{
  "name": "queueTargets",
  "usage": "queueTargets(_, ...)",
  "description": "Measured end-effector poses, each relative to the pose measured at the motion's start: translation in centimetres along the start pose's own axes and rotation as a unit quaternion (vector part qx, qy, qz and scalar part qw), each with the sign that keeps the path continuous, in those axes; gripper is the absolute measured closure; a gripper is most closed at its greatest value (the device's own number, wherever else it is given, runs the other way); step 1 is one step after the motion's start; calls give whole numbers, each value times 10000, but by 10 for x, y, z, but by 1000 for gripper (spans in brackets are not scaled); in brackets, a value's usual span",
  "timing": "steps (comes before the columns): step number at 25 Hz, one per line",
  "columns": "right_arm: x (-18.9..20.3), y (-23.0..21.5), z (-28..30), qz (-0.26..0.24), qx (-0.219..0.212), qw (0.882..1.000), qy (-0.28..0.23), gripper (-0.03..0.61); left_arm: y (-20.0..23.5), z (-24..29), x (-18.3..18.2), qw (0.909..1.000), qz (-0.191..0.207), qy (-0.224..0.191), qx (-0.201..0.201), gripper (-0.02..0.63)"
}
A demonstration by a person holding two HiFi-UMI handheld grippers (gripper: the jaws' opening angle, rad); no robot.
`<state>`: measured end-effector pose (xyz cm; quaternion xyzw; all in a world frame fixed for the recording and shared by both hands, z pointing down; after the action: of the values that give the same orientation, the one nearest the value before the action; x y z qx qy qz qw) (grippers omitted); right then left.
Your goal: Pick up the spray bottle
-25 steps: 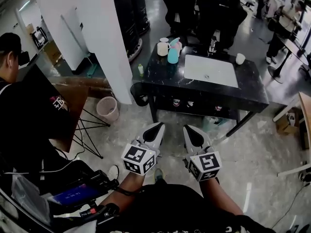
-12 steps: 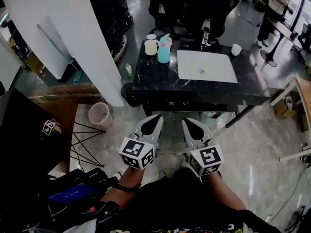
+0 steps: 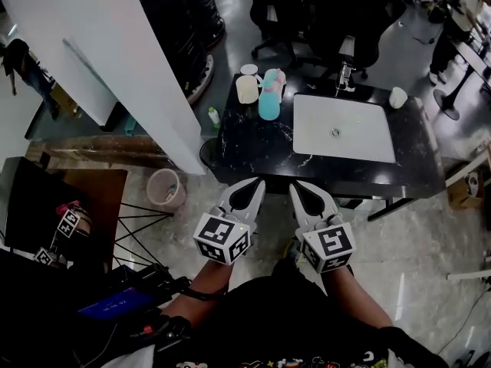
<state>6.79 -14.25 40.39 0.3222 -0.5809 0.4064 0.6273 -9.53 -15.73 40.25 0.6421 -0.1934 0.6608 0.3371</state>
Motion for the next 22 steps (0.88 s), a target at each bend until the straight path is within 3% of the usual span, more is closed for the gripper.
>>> queueTargets(11,-17,-112,118,95,-531,9985,-52,555,59,130,-16,9994,54,91,-331,614)
queueTargets(17,-13,-125,160,105,-535,9985,32,555,106,154,-19,9992,78,142,-365,614)
queueTargets(22,-18,-125,187,32,-294,9995,89,555,143,174,-16,9994,156,312,24,614)
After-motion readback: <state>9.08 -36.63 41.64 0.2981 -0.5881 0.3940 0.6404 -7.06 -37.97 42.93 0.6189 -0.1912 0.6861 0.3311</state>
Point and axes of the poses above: the fingertips, and each gripper's own axes: z forward along the fingers, y to its left, x out of its underside, the point moved 8 cm from there along -z, backward along the fingers, and after that the axes turned 7 degrees about x, right-handed, at the moved point
